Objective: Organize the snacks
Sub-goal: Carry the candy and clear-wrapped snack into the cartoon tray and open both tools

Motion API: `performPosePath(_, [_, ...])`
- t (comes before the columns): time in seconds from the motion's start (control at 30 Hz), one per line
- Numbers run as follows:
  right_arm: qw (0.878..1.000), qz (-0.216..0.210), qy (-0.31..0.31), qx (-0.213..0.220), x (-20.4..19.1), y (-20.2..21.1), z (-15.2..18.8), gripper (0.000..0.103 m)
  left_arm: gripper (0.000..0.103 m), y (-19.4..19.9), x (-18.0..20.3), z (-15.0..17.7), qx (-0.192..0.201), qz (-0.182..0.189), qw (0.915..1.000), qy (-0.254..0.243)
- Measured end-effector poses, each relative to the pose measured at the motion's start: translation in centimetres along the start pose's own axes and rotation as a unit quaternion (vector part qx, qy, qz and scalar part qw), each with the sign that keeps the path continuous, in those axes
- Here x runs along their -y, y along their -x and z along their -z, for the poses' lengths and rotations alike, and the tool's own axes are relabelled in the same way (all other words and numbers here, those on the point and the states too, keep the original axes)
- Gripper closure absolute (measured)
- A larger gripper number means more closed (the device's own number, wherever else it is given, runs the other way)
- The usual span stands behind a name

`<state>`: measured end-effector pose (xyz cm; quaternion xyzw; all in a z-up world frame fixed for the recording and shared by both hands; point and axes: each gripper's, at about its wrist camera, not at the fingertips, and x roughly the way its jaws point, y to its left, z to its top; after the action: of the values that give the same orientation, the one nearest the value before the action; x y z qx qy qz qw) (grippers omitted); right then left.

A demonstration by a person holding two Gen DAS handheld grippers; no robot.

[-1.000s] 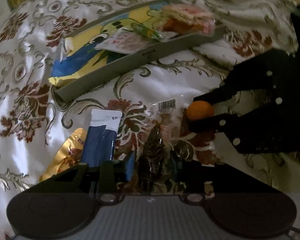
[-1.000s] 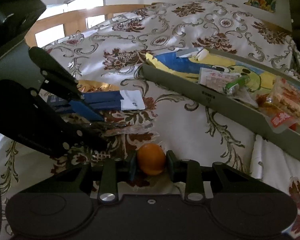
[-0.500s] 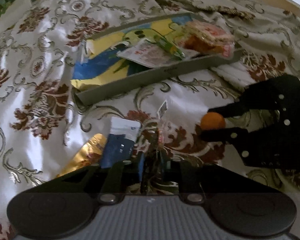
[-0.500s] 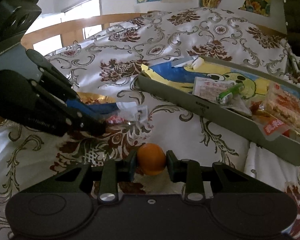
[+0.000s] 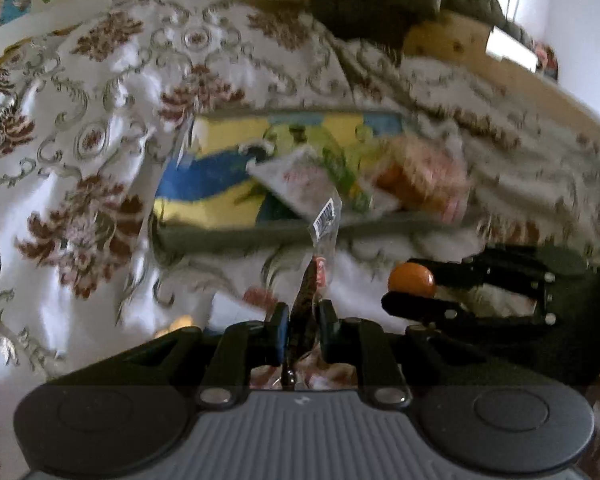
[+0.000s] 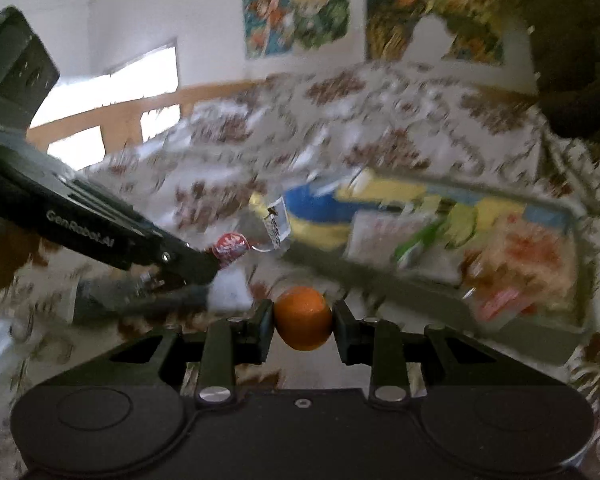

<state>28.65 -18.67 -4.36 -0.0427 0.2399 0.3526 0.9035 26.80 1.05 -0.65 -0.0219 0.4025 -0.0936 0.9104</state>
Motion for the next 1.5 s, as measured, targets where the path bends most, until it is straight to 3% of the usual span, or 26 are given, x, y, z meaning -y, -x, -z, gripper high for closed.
performPosePath(0.2, [0.996,0.054,-0.047,0.052,3.0,-0.9,-2.0,0.07,0.087,-1.7,0.8,-3.9,0.062,-0.02,0.997,0.043])
performPosePath(0.3, [0.993,0.072,-0.061,0.067,4.2,-1.7,-2.5,0.07,0.087,-3.7,0.4,-5.9,0.079,-0.027,0.9922,0.092])
performPosePath(0.43, [0.992,0.098,-0.042,0.065,5.0,-2.9,-2.2,0.07,0.087,-6.2,0.0,-8.3,0.089,-0.033,0.9857,0.139])
performPosePath(0.57, [0.988,0.137,0.019,0.066,4.8,-4.2,-1.8,0.07,0.087,-8.5,-0.1,-9.8,0.085,-0.04,0.9817,0.166])
performPosePath(0.83, [0.987,0.154,0.036,0.043,5.8,-6.0,-1.5,0.069,0.086,-12.1,0.8,-10.1,0.059,-0.055,0.9847,0.154])
performPosePath(1.13, [0.987,0.151,0.04,0.029,5.5,-6.7,-1.2,0.068,0.086,-12.9,1.5,-9.5,0.049,-0.064,0.9871,0.138])
performPosePath(1.27, [0.988,0.148,0.035,0.032,5.4,-6.6,-1.3,0.06,0.084,-12.6,1.6,-9.3,0.045,-0.062,0.9876,0.137])
performPosePath(1.4, [0.987,0.15,0.034,0.039,5.3,-6.0,-1.5,0.052,0.071,-12.0,1.6,-9.0,0.045,-0.06,0.9882,0.134])
performPosePath(1.5, [0.986,0.156,0.03,0.05,5.1,-5.1,-1.9,0.044,0.068,-10.9,1.5,-8.8,0.051,-0.056,0.9879,0.135])
